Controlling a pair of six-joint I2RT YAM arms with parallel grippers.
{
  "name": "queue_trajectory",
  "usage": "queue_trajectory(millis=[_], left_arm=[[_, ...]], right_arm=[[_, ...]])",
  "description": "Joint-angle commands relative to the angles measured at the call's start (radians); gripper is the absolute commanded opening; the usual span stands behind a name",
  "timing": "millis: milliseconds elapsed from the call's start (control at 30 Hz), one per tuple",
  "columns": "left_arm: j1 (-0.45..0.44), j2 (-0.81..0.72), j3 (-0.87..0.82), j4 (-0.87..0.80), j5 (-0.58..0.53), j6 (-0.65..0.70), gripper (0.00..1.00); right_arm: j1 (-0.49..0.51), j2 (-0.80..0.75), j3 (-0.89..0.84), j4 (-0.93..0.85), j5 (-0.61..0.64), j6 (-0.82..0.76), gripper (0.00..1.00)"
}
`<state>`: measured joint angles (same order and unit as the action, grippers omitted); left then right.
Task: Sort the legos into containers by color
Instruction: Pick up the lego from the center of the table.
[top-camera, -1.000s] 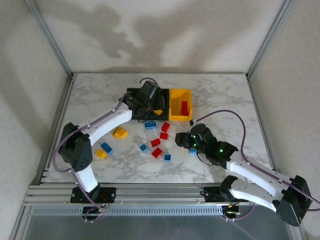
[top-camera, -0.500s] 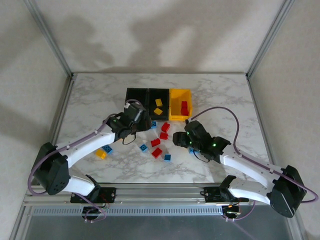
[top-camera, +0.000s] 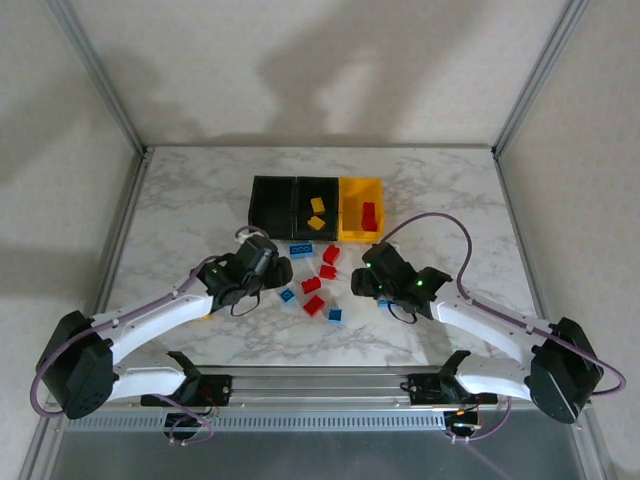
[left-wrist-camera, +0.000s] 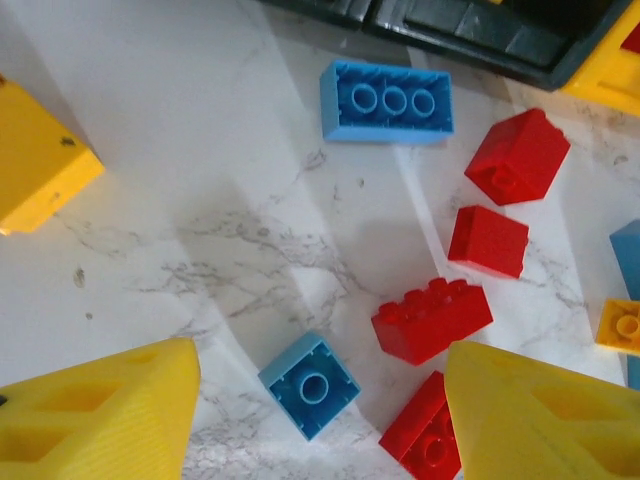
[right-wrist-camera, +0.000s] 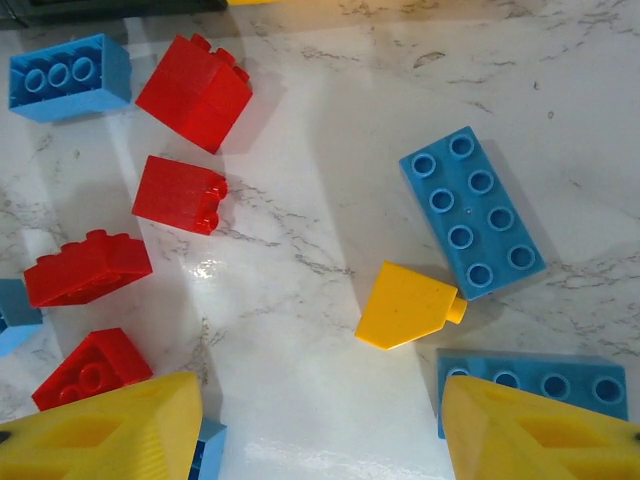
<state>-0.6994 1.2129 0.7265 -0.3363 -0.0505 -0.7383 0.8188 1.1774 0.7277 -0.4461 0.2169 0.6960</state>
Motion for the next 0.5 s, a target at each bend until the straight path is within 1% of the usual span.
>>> queue_trajectory(millis=[0,100,167,233,333,467], left_arm=[[-0.022,-0.014,-0.033,0.046,0.042,-0.03,0.66],[-0.047,0.013,-0.046,0.052,0.049,-0.044,0.66],[-0.053,0.045,-0.046,0.038,0.042,-0.075,0.7],[-0.063,0.081,-0.046,0.033,0.038,-0.104,0.7],[-0.081,0.114,-0.047,0.023,0.007,-0.144,0.72],[-0.086,0.14,-0.058,0.018,-0.025,-0.196,0.72]], right_arm=[[-0.005,0.022,0.024,0.0,0.005,0.008,0.65],[-0.005,0.03,0.014,0.024,-0.011,0.01,0.64],[-0.005,0.033,0.01,0.032,-0.014,0.011,0.64],[-0.005,0.033,0.004,0.037,-0.017,0.013,0.64],[-0.004,0.028,-0.003,0.038,-0.014,0.016,0.64],[-0.006,0.021,-0.011,0.044,-0.016,0.014,0.64]])
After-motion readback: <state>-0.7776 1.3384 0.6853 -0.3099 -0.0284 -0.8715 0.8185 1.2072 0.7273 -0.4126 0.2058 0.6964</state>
